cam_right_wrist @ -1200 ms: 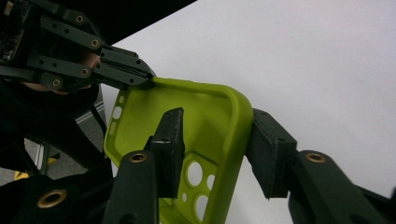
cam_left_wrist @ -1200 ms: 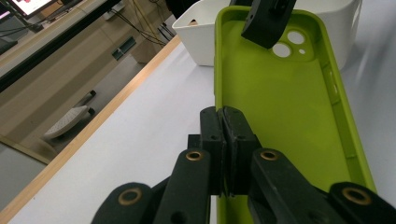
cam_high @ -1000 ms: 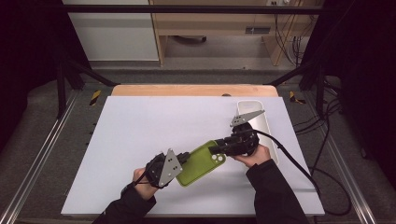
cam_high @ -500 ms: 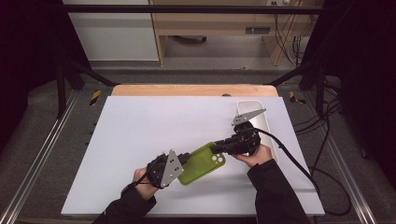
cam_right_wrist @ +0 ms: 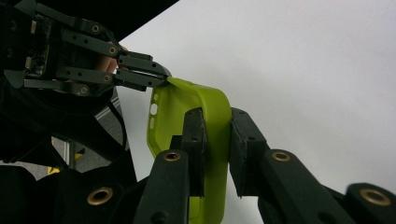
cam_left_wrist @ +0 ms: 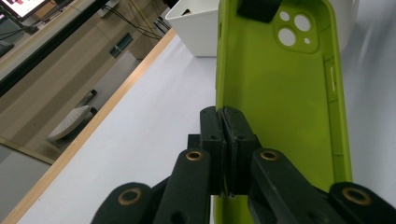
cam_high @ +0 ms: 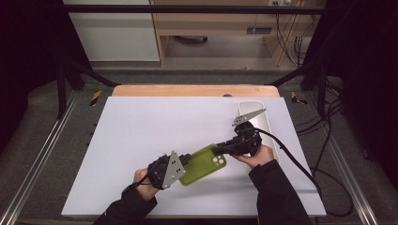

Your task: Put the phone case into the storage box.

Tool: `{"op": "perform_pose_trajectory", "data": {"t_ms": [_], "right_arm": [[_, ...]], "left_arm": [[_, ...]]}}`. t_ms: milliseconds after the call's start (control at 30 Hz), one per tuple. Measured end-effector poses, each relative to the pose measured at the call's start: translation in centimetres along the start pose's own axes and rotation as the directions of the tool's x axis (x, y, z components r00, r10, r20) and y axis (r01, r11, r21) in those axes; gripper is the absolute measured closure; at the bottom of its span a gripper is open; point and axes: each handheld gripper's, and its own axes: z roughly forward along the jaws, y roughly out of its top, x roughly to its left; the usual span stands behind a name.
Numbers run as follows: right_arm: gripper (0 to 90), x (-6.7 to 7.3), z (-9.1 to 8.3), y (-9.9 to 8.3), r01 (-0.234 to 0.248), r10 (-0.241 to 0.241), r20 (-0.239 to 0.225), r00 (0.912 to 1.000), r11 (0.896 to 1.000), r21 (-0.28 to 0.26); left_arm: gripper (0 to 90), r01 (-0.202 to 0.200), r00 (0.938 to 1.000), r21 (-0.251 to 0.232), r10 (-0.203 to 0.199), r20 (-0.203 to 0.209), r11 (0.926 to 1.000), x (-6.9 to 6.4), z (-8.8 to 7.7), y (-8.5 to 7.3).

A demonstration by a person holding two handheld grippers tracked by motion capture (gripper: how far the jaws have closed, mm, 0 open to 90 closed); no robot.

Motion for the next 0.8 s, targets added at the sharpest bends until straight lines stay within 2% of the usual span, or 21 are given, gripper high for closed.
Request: {"op": "perform_pose_trajectory", "data": {"t_ms": [133,533,633,667,733,800], "right_arm": [[78.6,-0.03,0.01,0.01,-0.006,0.006,0.003,1.0,1.0,0.008],[79.2,0.18,-0.11,-0.05,0.022,-0.022,0.028,0.9994,1.0,0.002],[79.3,0.2,-0.15,-0.04,0.026,-0.026,0.032,0.9992,1.0,-0.002],[79.2,0.21,-0.16,-0.03,0.029,-0.028,0.034,0.999,1.0,-0.003],[79.3,0.21,-0.2,-0.04,0.031,-0.031,0.036,0.9989,1.0,-0.001],[79.3,0.18,-0.24,-0.03,0.033,-0.033,0.044,0.9985,0.999,-0.001]], "left_arm": [[87.6,0.001,1.0,0.005,-0.001,0.01,1.0,-0.03,0.08,-0.01],[85.8,0.029,0.999,0.001,-0.029,0.034,0.9996,-0.05,0.27,-0.07],[84.3,0.056,0.9974,-0.006,-0.055,0.046,0.9984,0.16,0.24,-0.11],[81.1,0.061,0.9972,-0.01,-0.06,0.045,0.9981,0.22,0.22,-0.13],[77.4,0.097,0.9935,-0.022,-0.096,0.062,0.995,0.54,0.13,-0.21],[70.1,0.133,0.9897,-0.041,-0.131,0.059,0.9902,0.82,-0.02,-0.27]]}}
